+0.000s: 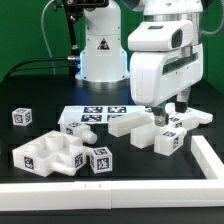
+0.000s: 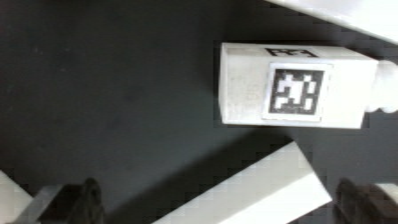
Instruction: Assemble chair
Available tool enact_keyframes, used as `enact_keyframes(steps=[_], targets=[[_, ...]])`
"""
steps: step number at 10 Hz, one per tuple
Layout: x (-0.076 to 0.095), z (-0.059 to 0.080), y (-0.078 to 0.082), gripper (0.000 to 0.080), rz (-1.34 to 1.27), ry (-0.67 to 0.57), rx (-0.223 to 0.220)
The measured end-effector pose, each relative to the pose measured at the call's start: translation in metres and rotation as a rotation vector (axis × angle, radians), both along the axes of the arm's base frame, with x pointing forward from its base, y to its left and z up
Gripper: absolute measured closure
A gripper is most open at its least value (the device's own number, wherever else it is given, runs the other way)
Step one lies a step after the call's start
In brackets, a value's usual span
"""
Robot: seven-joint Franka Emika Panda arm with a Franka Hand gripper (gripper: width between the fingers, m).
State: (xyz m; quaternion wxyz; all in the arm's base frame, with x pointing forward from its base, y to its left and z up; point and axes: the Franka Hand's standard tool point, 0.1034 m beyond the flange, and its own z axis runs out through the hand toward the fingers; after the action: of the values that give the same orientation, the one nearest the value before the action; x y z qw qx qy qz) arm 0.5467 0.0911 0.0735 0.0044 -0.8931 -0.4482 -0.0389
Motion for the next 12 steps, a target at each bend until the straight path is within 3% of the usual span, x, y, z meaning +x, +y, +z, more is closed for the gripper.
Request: enact_keyframes(steps=[4, 6, 8, 12], targets=[[0.000, 0.000, -0.003, 0.0150, 0.004, 0.002, -0.003], [0.006, -0.002, -0.031, 0.0150, -0.029, 0.004, -0.017], [0.017, -0.002, -0.071, 0.0150, 0.033, 0.029, -0.039], [0.021, -0.003, -0.079, 0.0150, 0.048, 0.050, -0.039]])
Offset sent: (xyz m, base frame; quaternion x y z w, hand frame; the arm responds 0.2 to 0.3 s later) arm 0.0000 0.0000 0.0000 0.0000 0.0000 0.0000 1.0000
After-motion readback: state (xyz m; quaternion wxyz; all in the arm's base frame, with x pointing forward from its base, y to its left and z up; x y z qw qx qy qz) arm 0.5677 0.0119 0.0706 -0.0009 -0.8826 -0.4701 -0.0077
